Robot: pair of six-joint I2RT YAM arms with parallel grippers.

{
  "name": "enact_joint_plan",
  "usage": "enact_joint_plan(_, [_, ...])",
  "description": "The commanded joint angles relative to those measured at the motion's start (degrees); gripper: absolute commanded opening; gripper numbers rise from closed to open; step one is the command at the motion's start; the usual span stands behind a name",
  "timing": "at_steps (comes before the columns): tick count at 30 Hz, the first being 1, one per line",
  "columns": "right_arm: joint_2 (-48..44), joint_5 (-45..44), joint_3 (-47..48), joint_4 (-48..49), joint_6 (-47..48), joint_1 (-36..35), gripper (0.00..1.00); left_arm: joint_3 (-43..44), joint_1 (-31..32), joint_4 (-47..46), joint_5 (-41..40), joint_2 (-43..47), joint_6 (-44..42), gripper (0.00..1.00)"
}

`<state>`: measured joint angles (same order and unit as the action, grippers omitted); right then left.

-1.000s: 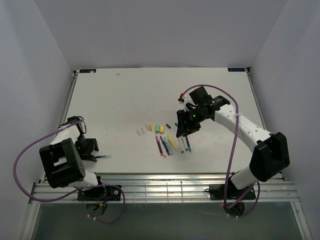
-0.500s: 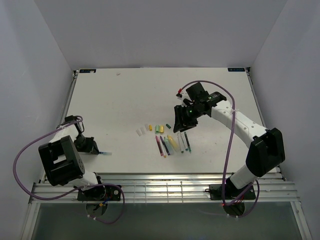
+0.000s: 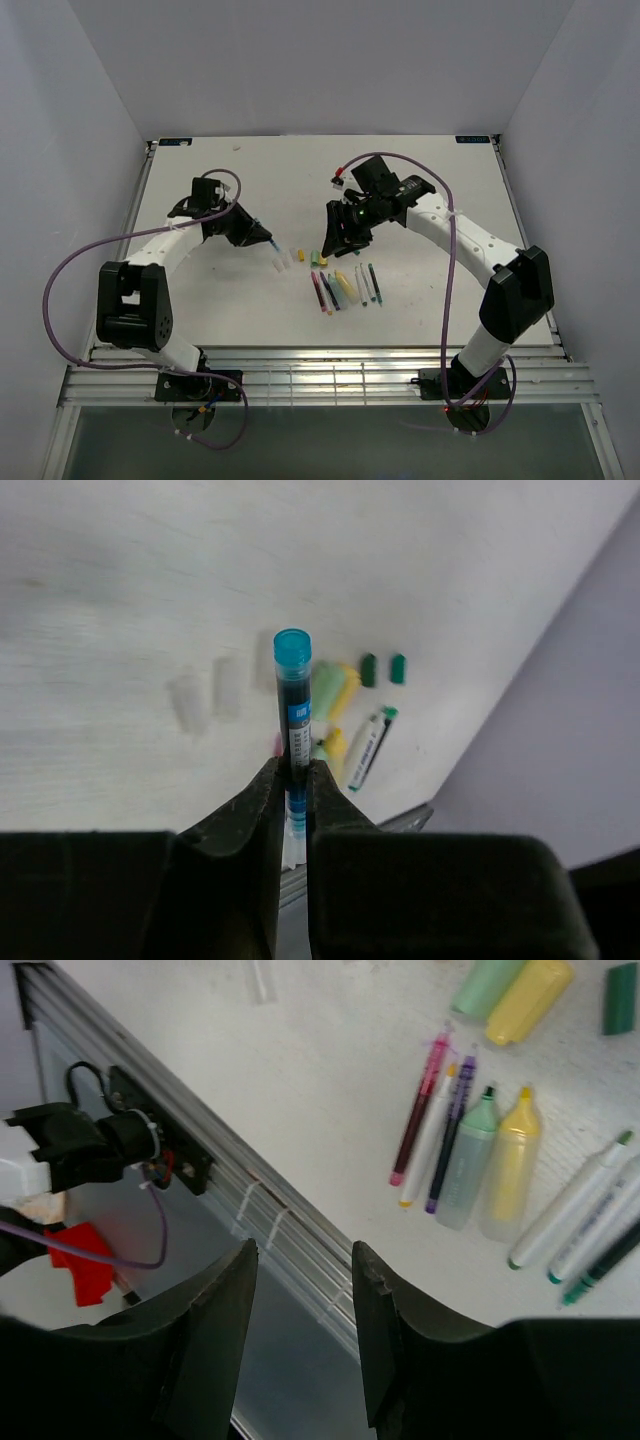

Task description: Open the pen caps

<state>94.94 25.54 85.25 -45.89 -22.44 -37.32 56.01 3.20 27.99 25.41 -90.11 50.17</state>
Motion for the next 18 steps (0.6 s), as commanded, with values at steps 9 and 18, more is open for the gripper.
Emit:
enact_joint_plan(9, [-4.7, 15.7, -7.3, 21.1, -12.2, -2.4, 0.51, 5.2, 10.1, -7.0, 11.2, 12.1, 1.9, 0.00])
enact_joint_plan(18, [-2.0, 15.5, -6.3, 28.9, -18.1, -2.9, 0.50, 3.5, 12.4, -7.2, 11.9, 15.9, 4.6, 0.00])
